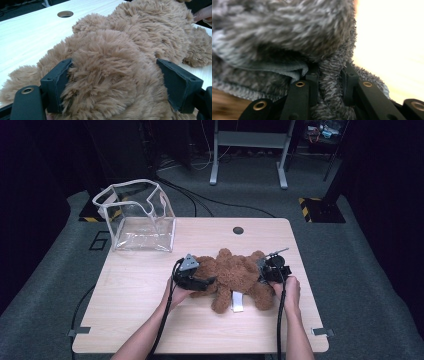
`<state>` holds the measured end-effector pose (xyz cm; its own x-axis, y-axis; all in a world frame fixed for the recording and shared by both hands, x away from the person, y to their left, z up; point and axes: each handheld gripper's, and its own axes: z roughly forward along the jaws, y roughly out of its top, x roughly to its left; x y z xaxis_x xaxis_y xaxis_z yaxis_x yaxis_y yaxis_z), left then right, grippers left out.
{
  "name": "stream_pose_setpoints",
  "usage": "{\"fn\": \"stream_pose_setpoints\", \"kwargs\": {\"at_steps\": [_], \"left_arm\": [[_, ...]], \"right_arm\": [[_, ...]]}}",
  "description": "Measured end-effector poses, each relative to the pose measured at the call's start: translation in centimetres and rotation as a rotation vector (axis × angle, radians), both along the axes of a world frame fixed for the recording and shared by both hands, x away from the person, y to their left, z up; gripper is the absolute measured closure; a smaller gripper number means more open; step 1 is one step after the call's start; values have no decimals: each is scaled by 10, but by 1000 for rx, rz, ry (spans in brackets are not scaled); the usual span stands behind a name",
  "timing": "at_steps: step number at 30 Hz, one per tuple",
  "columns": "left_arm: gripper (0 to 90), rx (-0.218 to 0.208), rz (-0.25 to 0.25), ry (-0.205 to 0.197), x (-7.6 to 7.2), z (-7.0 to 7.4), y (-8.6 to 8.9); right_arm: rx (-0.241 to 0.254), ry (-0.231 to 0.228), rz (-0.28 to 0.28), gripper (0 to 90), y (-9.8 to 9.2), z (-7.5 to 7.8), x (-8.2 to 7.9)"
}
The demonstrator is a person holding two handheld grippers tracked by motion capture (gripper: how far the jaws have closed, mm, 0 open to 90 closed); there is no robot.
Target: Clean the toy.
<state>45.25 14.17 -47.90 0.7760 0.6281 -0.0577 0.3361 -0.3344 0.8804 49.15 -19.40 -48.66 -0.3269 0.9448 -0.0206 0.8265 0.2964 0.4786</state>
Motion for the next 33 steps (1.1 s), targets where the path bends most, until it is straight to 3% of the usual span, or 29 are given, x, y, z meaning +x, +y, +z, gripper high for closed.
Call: {"fn": "stream_pose_setpoints", "kwargs": {"at_steps": [2,4,10,13,15,19,22,24,30,33], "left_arm": [[182,-2,-3,0,0,0,1],[182,-9,1,1,1,-1,1],[182,-2,4,0,0,0,0],[182,-2,6,-1,0,0,0],[182,3,6,-1,0,0,0],[182,4,7,-1,0,0,0],[182,6,1,4,0,0,0],[182,3,6,0,0,0,-1],[182,0,8,-2,0,0,-2],[182,-5,11,1,0,0,-1]], "right_arm": [[56,-5,-27,726,-13,-1,-4],[72,-18,-45,726,-20,3,-9],[220,-116,-62,726,-35,41,-29],[252,-193,3,726,-32,62,-36],[270,-216,34,726,-24,73,-39],[225,-222,95,725,0,81,-39],[184,-197,85,726,15,75,-34],[165,-193,77,727,18,69,-30],[188,-154,41,728,12,52,-24],[129,-116,27,727,11,36,-19]]}}
